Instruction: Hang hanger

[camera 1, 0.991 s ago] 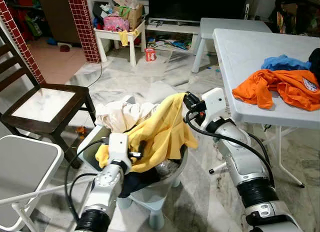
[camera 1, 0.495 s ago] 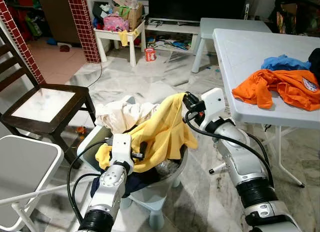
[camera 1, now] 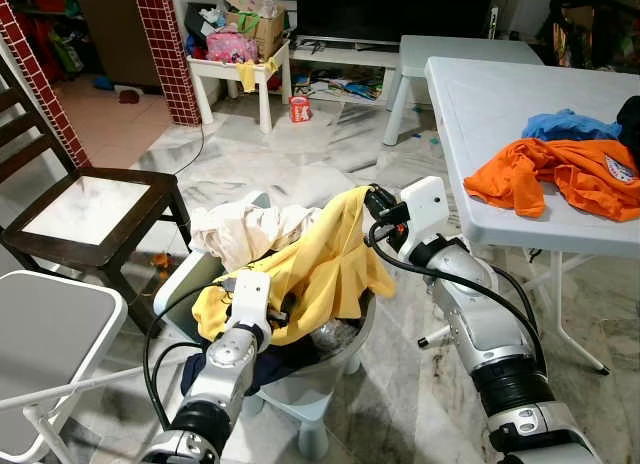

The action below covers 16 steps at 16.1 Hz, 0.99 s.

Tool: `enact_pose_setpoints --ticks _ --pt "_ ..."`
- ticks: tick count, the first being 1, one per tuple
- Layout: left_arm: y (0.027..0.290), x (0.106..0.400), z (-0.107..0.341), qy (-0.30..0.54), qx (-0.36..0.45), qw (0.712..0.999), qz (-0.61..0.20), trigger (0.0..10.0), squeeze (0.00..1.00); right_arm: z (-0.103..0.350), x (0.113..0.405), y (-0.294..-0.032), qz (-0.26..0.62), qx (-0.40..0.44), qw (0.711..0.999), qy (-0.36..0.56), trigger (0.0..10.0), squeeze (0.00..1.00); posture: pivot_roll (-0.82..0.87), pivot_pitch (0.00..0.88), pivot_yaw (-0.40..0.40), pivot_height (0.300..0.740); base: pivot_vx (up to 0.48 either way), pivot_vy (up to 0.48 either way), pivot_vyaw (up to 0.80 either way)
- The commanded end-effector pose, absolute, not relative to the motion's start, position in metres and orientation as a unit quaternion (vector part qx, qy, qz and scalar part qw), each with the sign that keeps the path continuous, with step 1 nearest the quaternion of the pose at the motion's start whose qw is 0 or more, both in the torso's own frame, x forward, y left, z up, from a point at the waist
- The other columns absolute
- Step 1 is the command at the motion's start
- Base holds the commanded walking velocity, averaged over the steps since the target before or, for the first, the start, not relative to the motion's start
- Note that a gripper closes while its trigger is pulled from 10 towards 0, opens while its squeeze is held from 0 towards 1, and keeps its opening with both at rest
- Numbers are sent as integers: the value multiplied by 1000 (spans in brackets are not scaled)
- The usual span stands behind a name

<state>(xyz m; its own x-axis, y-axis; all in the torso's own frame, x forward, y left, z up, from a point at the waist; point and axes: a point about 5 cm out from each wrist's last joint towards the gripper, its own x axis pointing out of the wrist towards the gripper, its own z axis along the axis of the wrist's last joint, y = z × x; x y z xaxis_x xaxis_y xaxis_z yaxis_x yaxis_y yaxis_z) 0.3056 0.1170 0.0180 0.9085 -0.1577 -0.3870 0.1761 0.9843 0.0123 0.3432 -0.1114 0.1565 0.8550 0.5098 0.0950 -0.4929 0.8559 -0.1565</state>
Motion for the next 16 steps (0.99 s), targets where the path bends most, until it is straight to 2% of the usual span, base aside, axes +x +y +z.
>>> enact_pose_setpoints --ticks 1,16 --pt "124 308 19 189 28 978 -81 0 0 165 345 -111 258 -66 960 -82 0 0 -19 11 15 740 0 0 0" --pt "145 305 15 180 15 982 -54 0 0 164 347 -108 263 -65 959 -80 0 0 -4 2 11 740 0 0 0"
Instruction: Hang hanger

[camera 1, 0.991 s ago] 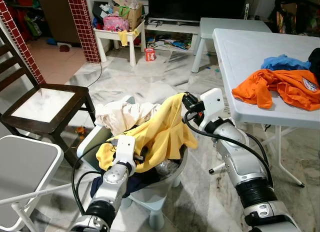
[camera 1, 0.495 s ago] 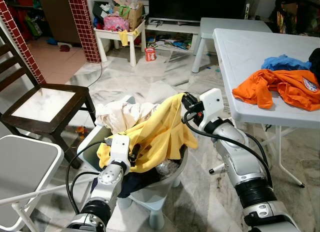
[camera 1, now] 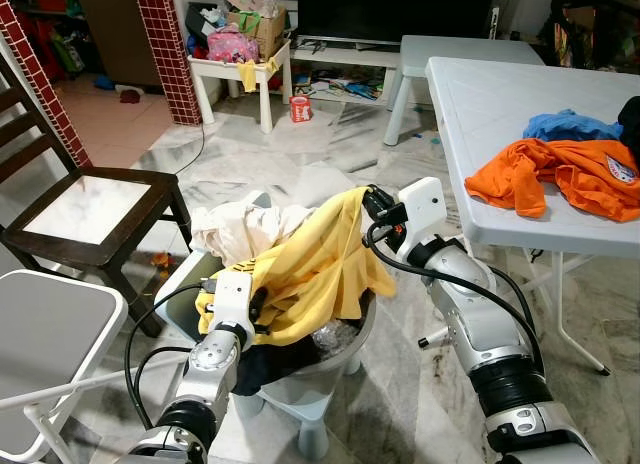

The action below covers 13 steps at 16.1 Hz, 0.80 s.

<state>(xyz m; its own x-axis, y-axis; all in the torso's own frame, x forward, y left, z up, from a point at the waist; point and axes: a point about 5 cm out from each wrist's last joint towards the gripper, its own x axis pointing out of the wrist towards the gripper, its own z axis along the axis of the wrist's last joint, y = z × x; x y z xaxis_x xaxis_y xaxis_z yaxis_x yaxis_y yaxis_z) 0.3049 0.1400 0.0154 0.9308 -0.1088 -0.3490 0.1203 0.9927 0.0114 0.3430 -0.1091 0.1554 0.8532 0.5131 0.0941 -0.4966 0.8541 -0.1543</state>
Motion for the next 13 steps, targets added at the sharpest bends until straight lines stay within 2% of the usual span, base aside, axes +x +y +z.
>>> enact_pose_setpoints --ticks 1,6,10,13 --pt "146 305 14 180 13 982 -51 0 0 164 347 -108 263 -65 959 -80 0 0 -4 2 10 740 0 0 0" --pt "146 302 15 167 5 984 -60 0 0 161 346 -108 263 -64 960 -76 0 0 -2 2 12 740 0 0 0" --pt "161 305 20 152 10 988 -29 0 0 157 345 -105 265 -62 959 -72 0 0 11 3 11 740 0 0 0" --pt "171 314 52 70 21 997 -39 0 0 147 341 -107 267 -63 960 -55 0 0 12 0 18 740 0 0 0"
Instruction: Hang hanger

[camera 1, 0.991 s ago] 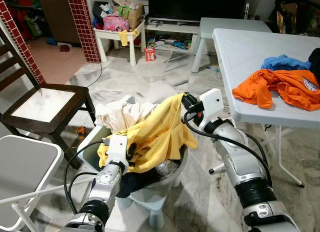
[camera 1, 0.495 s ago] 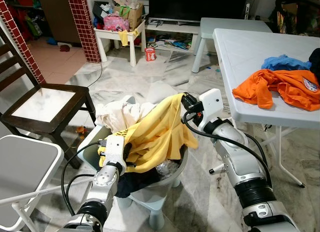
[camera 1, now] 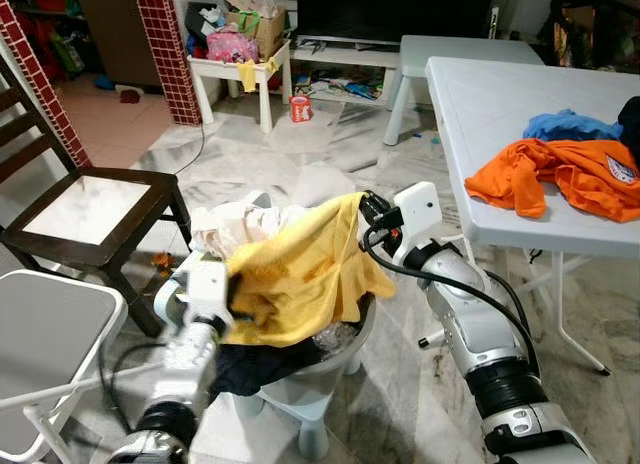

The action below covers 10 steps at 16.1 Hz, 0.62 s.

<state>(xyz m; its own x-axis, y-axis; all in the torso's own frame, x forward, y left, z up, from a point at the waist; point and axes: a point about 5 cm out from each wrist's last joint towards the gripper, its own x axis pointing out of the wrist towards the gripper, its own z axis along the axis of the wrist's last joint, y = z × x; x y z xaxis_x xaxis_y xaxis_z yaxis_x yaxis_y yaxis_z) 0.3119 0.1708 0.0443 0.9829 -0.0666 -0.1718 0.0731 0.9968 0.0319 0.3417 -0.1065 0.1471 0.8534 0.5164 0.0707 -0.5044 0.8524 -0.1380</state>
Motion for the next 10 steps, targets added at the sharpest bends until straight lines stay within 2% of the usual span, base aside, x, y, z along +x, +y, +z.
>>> enact_pose_setpoints --ticks 1,7,8,9,10 --pt "173 314 66 38 12 998 -51 0 0 140 338 -108 267 -66 960 -45 0 0 15 0 18 740 0 0 0" --pt "154 286 127 -43 -62 975 -209 0 0 106 329 -112 276 -122 953 9 0 0 36 0 -3 740 0 0 0" --pt "154 286 127 -43 -62 975 -209 0 0 106 329 -112 276 -122 953 9 0 0 36 0 -3 740 0 0 0" --pt "149 274 144 -47 -76 963 -253 0 0 94 330 -118 261 -156 952 37 10000 0 42 0 -12 740 0 0 0" --pt "149 274 144 -47 -76 963 -253 0 0 94 330 -118 261 -156 952 37 10000 0 42 0 -12 740 0 0 0"
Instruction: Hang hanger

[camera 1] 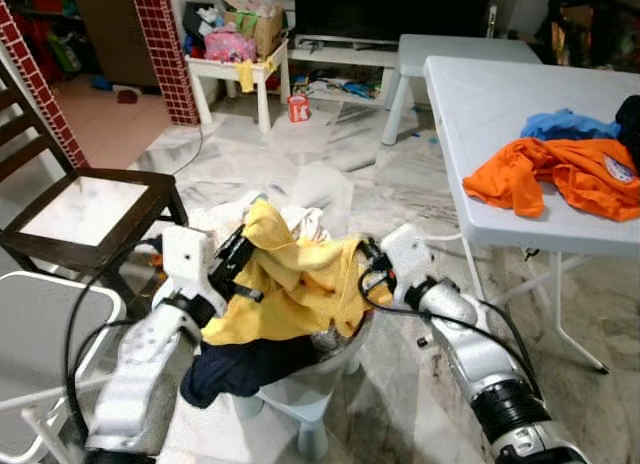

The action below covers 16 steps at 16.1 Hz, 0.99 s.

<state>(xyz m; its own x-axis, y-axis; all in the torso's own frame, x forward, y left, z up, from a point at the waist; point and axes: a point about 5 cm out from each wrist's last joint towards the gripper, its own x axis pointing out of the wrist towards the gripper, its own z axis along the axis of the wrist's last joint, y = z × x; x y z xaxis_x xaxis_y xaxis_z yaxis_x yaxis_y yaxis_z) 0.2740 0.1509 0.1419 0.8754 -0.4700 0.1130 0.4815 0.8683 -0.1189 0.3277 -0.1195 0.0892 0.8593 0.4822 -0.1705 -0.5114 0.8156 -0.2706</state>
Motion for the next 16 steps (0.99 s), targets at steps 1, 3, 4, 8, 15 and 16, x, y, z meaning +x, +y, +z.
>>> enact_pose_setpoints --ticks 1,3,4,8,15,16 --pt "152 271 146 -21 -60 966 -251 0 0 89 330 -122 257 -174 949 50 10000 851 41 0 -14 740 0 0 0" --pt "171 280 143 -2 -35 985 -169 0 0 88 329 -124 276 -185 942 54 10000 1000 35 0 -13 740 0 0 0" --pt "177 284 143 -5 -30 990 -140 0 0 87 328 -124 286 -192 937 57 10000 1000 35 0 -13 740 0 0 0" --pt "198 286 145 -1 -29 999 -34 0 0 77 314 -127 384 -215 894 85 10000 1000 22 0 -14 740 0 0 0" --pt "194 287 153 -18 -26 999 -24 0 0 82 323 -157 376 -315 865 104 10000 1000 25 0 -12 740 0 0 0" --pt "192 286 155 -20 -15 999 -29 0 0 93 333 -160 323 -300 894 76 10000 1000 26 0 -12 740 0 0 0"
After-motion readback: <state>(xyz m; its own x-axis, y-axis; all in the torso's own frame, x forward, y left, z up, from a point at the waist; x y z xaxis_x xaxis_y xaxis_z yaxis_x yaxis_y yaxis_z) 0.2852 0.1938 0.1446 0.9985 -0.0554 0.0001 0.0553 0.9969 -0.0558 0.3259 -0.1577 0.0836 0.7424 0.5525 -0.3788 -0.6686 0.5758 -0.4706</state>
